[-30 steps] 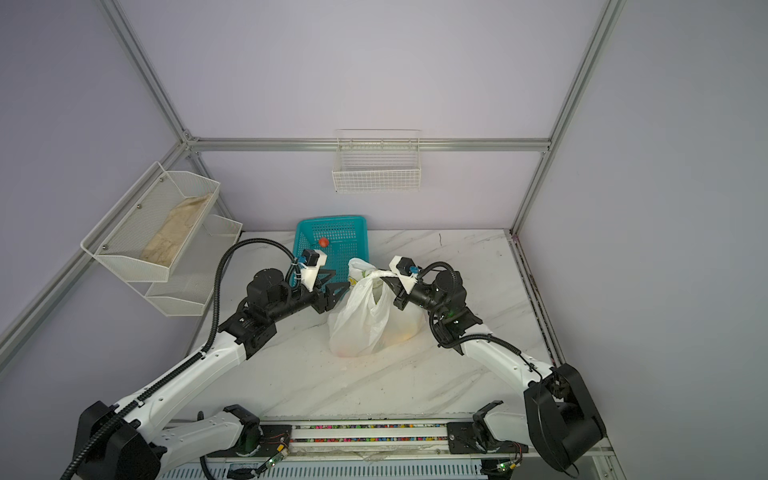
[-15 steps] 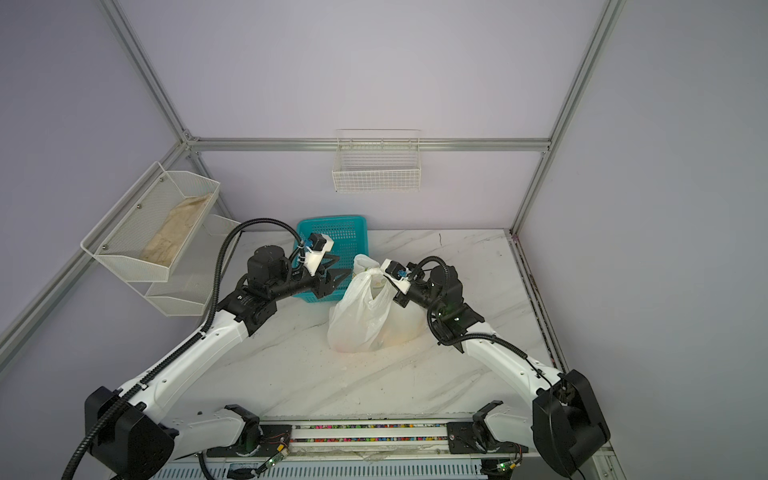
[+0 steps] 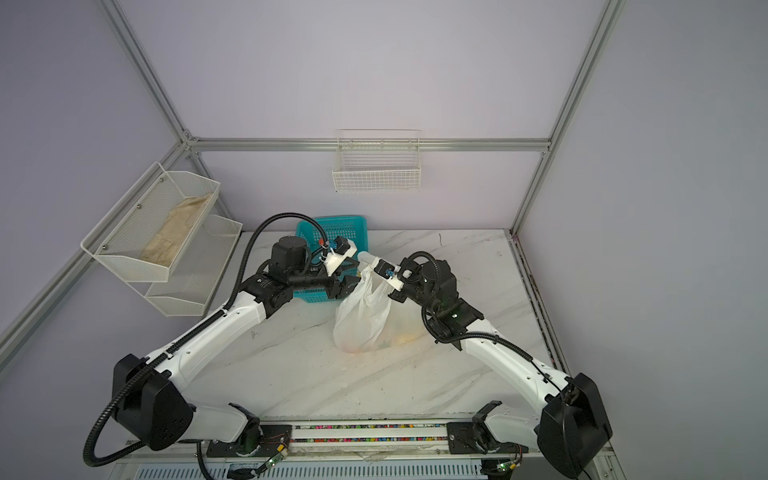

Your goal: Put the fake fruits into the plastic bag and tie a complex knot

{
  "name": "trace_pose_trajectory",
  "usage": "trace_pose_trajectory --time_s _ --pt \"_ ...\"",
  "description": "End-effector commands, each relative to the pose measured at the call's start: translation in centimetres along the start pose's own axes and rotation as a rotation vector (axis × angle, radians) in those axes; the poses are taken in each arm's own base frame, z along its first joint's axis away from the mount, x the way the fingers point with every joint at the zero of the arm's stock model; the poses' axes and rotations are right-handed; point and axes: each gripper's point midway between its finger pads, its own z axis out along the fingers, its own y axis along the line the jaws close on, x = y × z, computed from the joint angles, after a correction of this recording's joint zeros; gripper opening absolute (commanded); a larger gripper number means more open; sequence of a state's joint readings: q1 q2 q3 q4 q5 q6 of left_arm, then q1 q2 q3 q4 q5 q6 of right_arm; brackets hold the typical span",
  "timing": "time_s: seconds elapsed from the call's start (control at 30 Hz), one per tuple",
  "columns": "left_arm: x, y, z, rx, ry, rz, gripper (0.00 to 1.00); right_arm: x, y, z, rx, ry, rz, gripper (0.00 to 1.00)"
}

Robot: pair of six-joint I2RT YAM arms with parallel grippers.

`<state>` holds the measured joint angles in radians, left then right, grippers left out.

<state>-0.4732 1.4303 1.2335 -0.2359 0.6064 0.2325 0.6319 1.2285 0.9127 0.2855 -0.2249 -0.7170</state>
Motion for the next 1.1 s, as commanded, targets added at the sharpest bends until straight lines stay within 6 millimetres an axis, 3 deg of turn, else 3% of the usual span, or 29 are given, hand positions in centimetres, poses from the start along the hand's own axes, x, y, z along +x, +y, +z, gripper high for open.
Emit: trace_pose_trajectory --time_s 0.0,0.17,0.43,0.6,0.93,1.07 --pt "-4.0 -0.1 -0.1 0.022 -0.057 0.088 0.65 -1.2 -0.8 -0.3 0.038 -0.003 -0.074 0.0" --pt "-4.0 -0.1 1.1 0.044 -0.049 0.089 0.6 -1.7 -0.3 -0.2 0.031 -0.04 -0.057 0.0" --pt "-2.7 -0.3 1.8 0.062 -0.02 0.046 0.17 -1.4 -1.0 -0.4 0.098 -0.047 -0.041 0.0" --pt "-1.7 -0.6 1.1 0.041 -0.005 0.024 0.01 -0.6 -1.8 -0.7 0.15 -0.015 -0.034 0.0" --pt "-1.7 -3.0 0.2 0.125 -0.059 -0.021 0.0 -0.5 -2.9 -0.5 0.248 -0.032 0.023 0.0" --pt "-2.7 -4.2 -0.3 0.147 -0.087 -0.01 0.0 -0.5 -2.6 0.0 0.249 -0.055 0.06 0.0"
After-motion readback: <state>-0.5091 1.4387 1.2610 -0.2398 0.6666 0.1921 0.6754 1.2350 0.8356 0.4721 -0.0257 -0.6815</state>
